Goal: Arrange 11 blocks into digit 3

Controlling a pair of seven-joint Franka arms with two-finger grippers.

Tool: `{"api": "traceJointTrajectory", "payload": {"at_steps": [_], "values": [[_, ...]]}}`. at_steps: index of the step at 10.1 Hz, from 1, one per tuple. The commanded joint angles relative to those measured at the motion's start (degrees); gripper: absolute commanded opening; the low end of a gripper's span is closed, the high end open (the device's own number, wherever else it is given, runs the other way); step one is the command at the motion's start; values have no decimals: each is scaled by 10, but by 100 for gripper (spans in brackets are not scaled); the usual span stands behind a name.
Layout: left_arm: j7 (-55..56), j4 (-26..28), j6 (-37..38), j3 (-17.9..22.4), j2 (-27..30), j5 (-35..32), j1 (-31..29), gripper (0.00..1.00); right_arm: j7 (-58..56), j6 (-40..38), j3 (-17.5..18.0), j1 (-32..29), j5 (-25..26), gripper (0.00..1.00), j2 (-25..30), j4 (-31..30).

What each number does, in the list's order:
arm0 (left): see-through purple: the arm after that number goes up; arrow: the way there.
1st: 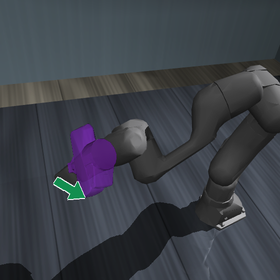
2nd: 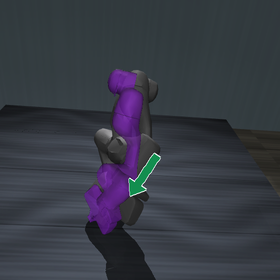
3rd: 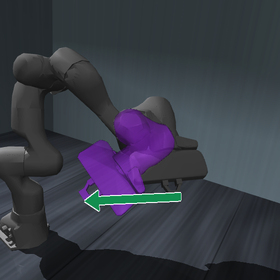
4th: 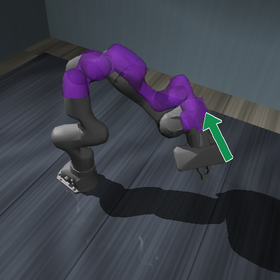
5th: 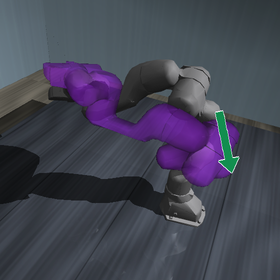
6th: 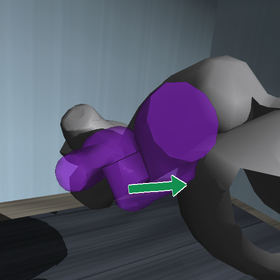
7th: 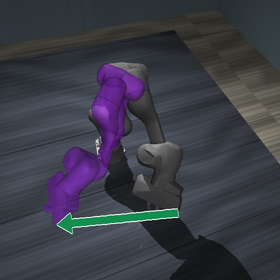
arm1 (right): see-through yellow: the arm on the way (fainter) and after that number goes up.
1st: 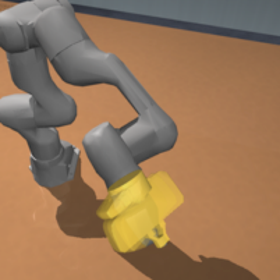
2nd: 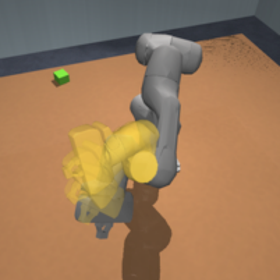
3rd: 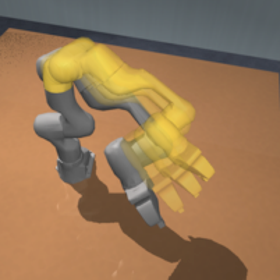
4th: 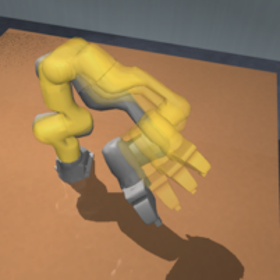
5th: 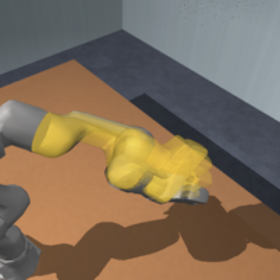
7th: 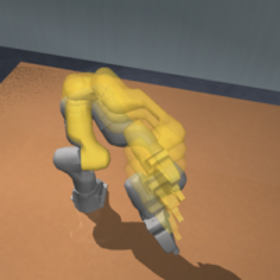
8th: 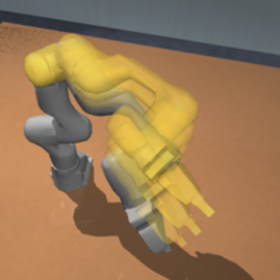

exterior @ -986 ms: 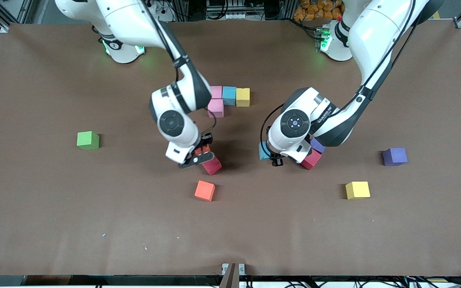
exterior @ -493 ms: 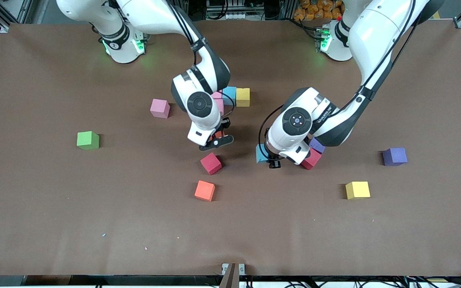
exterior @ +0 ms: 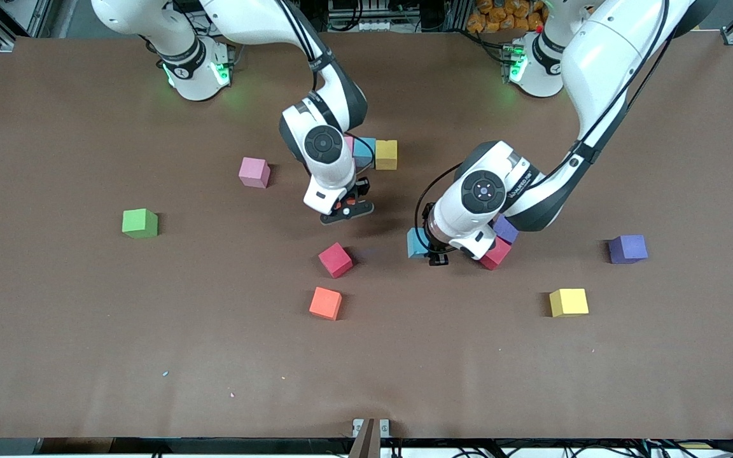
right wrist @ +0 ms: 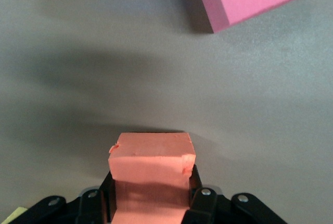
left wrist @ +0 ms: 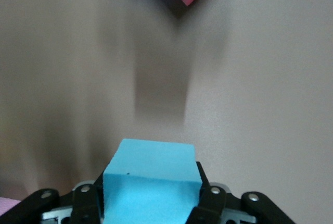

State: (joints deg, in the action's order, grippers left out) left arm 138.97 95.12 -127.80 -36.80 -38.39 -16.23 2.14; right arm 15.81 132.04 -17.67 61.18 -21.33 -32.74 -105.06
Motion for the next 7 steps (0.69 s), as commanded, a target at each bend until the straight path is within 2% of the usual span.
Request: {"api": "traceJointTrajectory", "payload": {"at_steps": [1, 3, 5, 7], "values": [[-6, 37, -21, -6, 22, 5, -8, 24, 33, 8, -9, 21, 1, 0, 30, -37], [-12, 37, -24, -5, 14, 3, -5, 24, 62, 14, -14, 33, 1, 0, 30, -41], [-14, 37, -43, -4, 4, -34, 4, 24, 113, 20, -17, 41, 2, 0, 30, -42], [-13, 37, -43, -3, -3, -51, 11, 24, 115, 29, -52, 71, 13, 0, 31, -51]]}}
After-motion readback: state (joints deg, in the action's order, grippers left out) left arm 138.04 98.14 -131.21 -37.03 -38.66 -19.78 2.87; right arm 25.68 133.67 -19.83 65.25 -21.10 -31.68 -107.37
